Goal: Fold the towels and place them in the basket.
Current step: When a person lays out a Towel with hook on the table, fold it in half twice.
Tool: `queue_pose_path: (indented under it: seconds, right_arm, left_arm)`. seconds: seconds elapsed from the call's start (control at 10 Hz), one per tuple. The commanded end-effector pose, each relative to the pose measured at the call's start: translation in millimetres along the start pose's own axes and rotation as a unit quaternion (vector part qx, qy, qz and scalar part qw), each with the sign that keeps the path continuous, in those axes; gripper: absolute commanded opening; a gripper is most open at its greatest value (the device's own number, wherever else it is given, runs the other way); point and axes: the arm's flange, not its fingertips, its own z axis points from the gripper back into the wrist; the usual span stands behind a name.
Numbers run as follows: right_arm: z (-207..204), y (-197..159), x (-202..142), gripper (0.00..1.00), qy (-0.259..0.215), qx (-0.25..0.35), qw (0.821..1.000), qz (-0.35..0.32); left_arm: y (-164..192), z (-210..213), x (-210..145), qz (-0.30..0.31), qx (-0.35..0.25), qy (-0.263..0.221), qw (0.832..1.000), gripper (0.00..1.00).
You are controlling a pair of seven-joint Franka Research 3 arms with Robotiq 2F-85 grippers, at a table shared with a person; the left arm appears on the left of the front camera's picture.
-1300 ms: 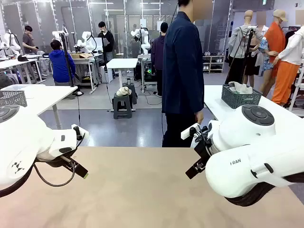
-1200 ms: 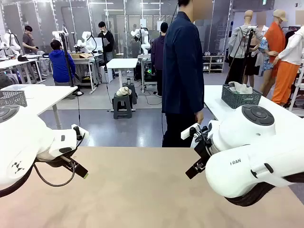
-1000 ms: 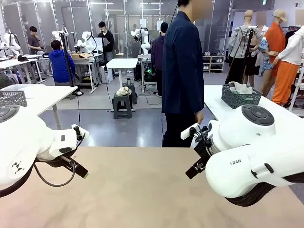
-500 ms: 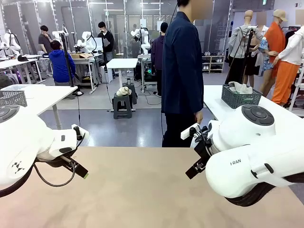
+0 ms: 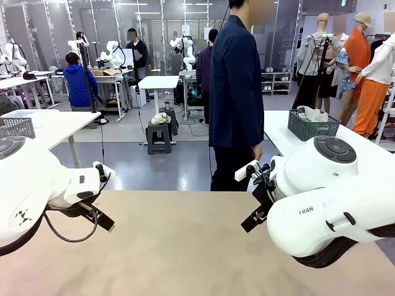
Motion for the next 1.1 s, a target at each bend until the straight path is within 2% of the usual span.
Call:
queue_pose_path:
  seconds: [0.0, 0.2, 0.5, 0.8, 1.0]
  right_arm:
    - [0.0, -0.1, 0.0, 1.00, 0.000, 0.000, 1.000, -0.002]
    - [9.3, -3.0, -1.2, 1.00, -0.013, 0.011, 1.000, 0.006]
    - [43.5, -20.5, -8.5, 1.00, -0.034, 0.028, 0.999, 0.003]
    - [104.4, -44.6, -24.3, 1.00, -0.049, 0.016, 0.999, 0.001]
    - [164.3, -51.4, -33.6, 1.00, -0.033, 0.019, 0.999, 0.003]
  left_arm:
    - [0.1, 0.0, 0.0, 0.000, 0.000, 0.000, 1.000, 1.00]
    - [8.9, 7.1, -2.2, -0.005, 0.002, -0.014, 1.000, 1.00]
    - [44.5, 31.2, -6.6, 0.002, -0.026, -0.034, 0.999, 1.00]
    - [78.5, 81.8, -1.4, -0.009, -0.041, -0.060, 0.997, 1.00]
    - [100.9, 136.1, 2.2, -0.010, -0.065, -0.081, 0.995, 1.00]
